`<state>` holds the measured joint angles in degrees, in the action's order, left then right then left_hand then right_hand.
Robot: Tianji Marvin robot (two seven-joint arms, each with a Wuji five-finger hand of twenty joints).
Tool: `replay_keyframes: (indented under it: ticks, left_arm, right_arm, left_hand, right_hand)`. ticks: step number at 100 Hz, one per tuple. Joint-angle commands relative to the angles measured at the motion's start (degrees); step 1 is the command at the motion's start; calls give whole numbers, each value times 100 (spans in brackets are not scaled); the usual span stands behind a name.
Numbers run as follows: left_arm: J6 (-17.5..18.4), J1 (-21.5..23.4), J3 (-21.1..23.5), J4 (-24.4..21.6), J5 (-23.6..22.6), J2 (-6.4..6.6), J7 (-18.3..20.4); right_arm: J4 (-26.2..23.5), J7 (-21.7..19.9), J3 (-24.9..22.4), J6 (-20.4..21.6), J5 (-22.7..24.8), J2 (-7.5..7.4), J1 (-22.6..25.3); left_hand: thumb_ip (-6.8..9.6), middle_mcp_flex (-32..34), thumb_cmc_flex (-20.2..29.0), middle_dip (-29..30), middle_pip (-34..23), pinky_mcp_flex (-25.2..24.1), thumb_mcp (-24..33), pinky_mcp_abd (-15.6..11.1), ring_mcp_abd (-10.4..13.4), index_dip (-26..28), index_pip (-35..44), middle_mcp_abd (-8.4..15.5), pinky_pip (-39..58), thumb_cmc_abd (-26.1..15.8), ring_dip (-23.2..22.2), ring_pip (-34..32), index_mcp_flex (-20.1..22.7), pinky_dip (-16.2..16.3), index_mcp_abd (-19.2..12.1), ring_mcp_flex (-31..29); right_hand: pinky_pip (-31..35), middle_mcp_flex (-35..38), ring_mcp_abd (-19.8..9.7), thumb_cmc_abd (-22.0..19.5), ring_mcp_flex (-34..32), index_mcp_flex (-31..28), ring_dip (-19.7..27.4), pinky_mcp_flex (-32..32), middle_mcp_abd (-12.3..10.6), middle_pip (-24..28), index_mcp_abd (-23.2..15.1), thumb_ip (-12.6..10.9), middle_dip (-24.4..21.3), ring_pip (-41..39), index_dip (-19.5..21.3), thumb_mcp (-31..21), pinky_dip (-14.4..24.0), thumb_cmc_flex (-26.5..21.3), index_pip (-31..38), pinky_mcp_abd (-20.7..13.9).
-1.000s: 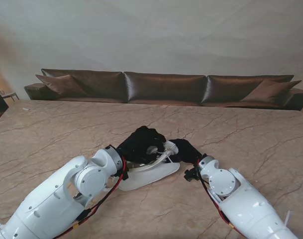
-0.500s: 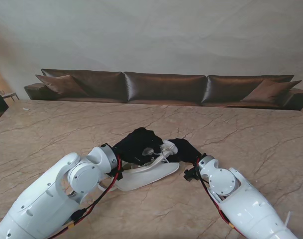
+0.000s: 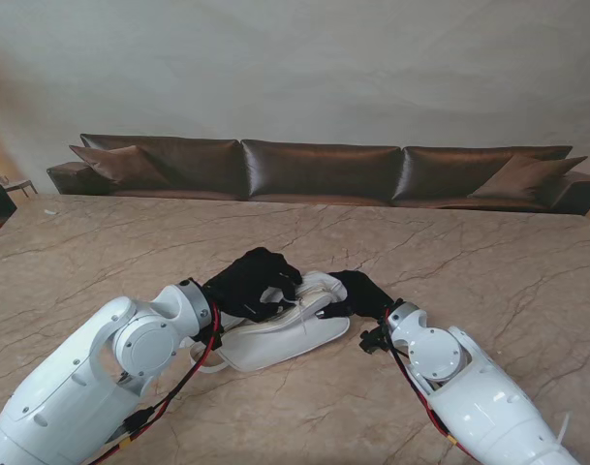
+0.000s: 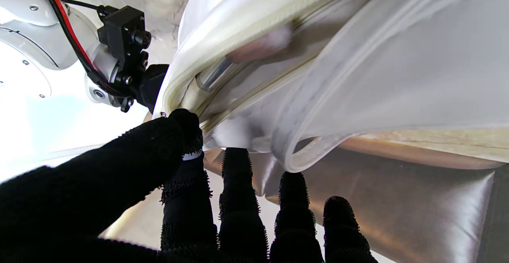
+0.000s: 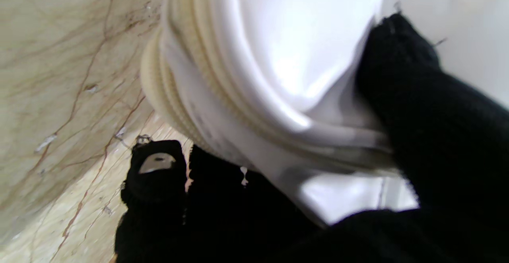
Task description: Pack the cosmetics bag
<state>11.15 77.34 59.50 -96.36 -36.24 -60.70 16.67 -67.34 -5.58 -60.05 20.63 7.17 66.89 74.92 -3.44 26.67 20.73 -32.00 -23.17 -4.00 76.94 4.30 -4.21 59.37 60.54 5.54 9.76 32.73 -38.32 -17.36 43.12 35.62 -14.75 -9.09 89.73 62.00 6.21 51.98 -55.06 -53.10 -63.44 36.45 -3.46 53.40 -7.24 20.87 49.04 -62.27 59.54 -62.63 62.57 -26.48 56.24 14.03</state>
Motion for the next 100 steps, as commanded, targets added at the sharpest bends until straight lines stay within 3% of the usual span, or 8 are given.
replay_keyframes:
  ticks: [1, 55, 100]
  left_arm:
    - [7, 90, 114, 39, -27, 87, 35]
    - [226, 675, 1083, 58, -490, 183, 223]
    - [333, 1097, 1696, 433, -673, 233, 314]
  right_arm:
    - [68, 36, -68, -82, 48, -77, 90]
    - [-35, 158, -362, -237, 268, -107, 309]
    - [-67, 237, -543, -368, 348, -112, 470]
  left_hand:
    - [412, -68, -29, -50, -9, -16, 536, -78, 133, 118, 866, 36, -141, 102, 11, 73, 650, -51, -372, 139]
    - [418, -156, -28, 18, 47, 6, 403, -78, 135, 190, 801, 18, -191, 26, 31, 112, 588, -180, -487, 166]
    - [360, -205, 37, 43, 50, -1, 295, -78, 122, 233, 743, -4, -174, -8, 26, 107, 540, -200, -509, 186]
  right_hand:
    - [215, 410, 262, -2216, -517, -1127, -284, 7, -205, 768, -1808, -958, 209, -685, 247, -1305, 9, -2484, 1028, 19]
    - [205, 424, 278, -2196, -525, -1149, -316, -7, -183, 781, -1778, -944, 209, -680, 250, -1341, 27, -2489, 1036, 54]
    - [205, 439, 308, -2166, -524, -1161, -335, -23, -146, 798, -1756, -930, 215, -684, 244, -1370, 50, -2494, 1040, 74]
